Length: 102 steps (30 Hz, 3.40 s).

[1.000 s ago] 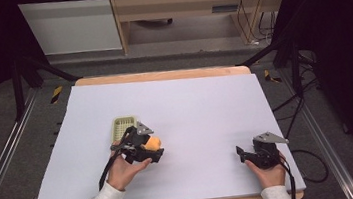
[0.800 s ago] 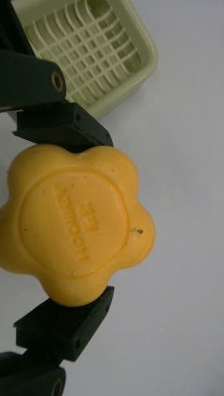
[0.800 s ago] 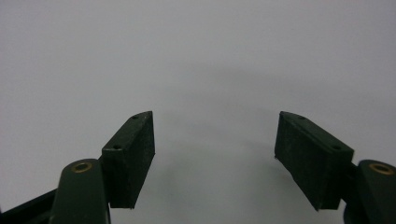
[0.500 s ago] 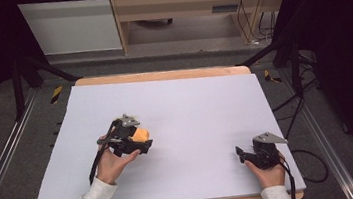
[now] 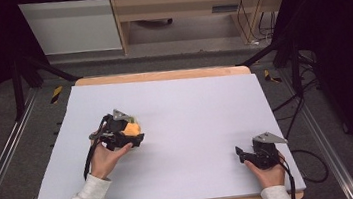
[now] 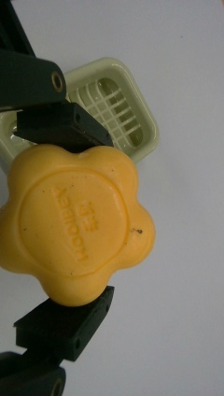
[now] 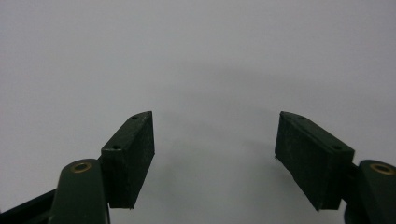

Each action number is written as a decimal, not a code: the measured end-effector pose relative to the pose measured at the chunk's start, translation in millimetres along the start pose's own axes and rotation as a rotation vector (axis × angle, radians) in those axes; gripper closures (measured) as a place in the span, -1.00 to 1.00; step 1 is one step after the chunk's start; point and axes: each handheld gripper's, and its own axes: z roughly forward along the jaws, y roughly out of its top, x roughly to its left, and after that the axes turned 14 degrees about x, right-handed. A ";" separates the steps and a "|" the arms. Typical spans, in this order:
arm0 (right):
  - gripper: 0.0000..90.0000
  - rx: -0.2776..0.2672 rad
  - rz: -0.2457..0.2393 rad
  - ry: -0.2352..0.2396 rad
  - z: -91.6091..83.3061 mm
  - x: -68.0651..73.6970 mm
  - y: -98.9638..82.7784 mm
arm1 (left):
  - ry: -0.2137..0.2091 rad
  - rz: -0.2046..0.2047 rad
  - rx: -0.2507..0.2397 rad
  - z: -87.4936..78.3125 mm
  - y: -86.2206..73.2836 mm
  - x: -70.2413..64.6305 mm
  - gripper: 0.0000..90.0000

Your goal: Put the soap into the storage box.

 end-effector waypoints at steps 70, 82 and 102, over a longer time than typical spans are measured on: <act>-0.35 0.003 0.005 0.013 0.4 1.1 0.1 | 0.065 -0.111 0.092 49.2 -1.4 42.5 -0.42; -0.35 0.004 0.006 0.014 0.4 1.4 0.1 | 0.067 -0.110 0.084 49.7 -2.2 42.4 -0.42; -0.35 0.003 0.004 0.014 0.1 1.3 -0.1 | 0.058 -0.104 0.020 38.2 -1.9 41.3 -0.48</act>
